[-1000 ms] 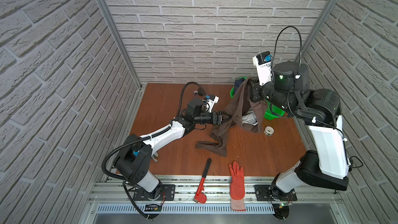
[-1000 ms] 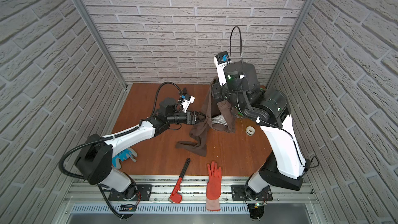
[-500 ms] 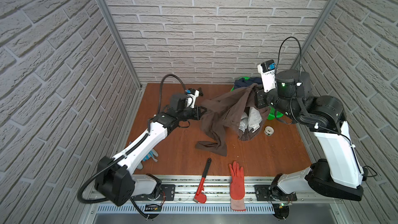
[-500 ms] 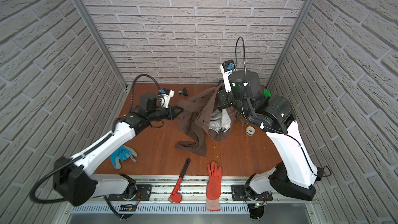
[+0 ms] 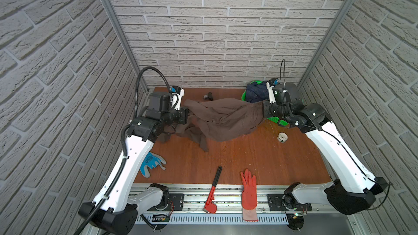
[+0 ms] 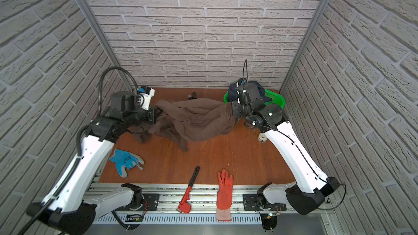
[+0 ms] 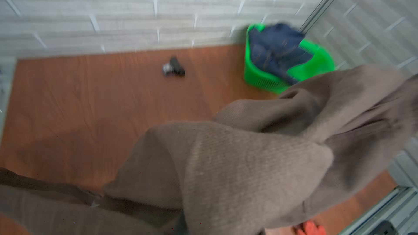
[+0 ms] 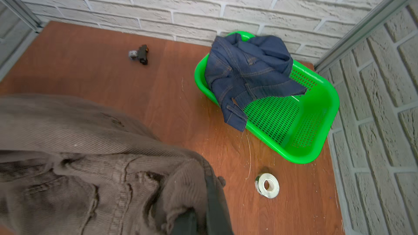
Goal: Fold and stack the trousers
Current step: Flatten out the trousers at the center of the table.
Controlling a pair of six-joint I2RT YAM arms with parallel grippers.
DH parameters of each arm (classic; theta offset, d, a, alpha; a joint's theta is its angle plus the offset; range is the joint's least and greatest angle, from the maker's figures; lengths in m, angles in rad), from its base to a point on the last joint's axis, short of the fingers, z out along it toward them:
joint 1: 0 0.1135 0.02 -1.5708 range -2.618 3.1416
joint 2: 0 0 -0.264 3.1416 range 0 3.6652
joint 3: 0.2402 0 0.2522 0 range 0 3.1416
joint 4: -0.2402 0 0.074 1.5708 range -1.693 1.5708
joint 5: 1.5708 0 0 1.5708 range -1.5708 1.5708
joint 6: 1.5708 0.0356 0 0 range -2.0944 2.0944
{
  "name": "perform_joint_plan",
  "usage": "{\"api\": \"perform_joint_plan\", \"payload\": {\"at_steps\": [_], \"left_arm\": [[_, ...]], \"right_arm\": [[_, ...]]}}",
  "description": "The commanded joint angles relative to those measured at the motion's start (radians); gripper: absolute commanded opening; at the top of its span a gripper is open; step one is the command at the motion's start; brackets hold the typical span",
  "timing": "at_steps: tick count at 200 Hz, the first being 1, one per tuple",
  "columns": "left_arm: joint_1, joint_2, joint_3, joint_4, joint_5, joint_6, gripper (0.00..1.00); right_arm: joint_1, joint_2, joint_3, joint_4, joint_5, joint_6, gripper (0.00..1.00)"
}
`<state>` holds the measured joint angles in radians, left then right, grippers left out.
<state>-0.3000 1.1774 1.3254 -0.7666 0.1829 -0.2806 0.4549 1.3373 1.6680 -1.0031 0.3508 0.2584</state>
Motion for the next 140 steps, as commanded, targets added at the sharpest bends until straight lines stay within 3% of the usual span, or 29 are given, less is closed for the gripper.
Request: {"api": "perform_joint_plan", "payload": {"at_steps": [1, 25, 56, 64, 99, 140], "left_arm": [[0.009, 0.033, -0.038, -0.005, -0.020, 0.009, 0.00], [0.012, 0.076, -0.049, 0.003, -0.009, -0.010, 0.01], [0.012, 0.140, -0.041, -0.001, 0.003, -0.035, 0.33], [0.012, 0.151, -0.040, -0.001, 0.001, -0.038, 0.37], [0.021, 0.169, -0.023, -0.027, -0.033, -0.058, 0.57], [0.021, 0.068, -0.059, -0.059, -0.068, -0.075, 0.66]], "right_arm": [[-0.031, -0.006, -0.031, 0.079, 0.020, 0.003, 0.07], [-0.039, 0.003, -0.058, 0.074, 0.015, -0.001, 0.08], [-0.047, 0.056, -0.067, 0.044, 0.036, 0.001, 0.13], [-0.051, 0.077, -0.066, 0.034, 0.042, 0.001, 0.15], [-0.062, 0.149, -0.043, -0.035, 0.095, 0.033, 0.53], [-0.062, 0.073, -0.088, -0.072, 0.049, 0.111, 0.65]]}}
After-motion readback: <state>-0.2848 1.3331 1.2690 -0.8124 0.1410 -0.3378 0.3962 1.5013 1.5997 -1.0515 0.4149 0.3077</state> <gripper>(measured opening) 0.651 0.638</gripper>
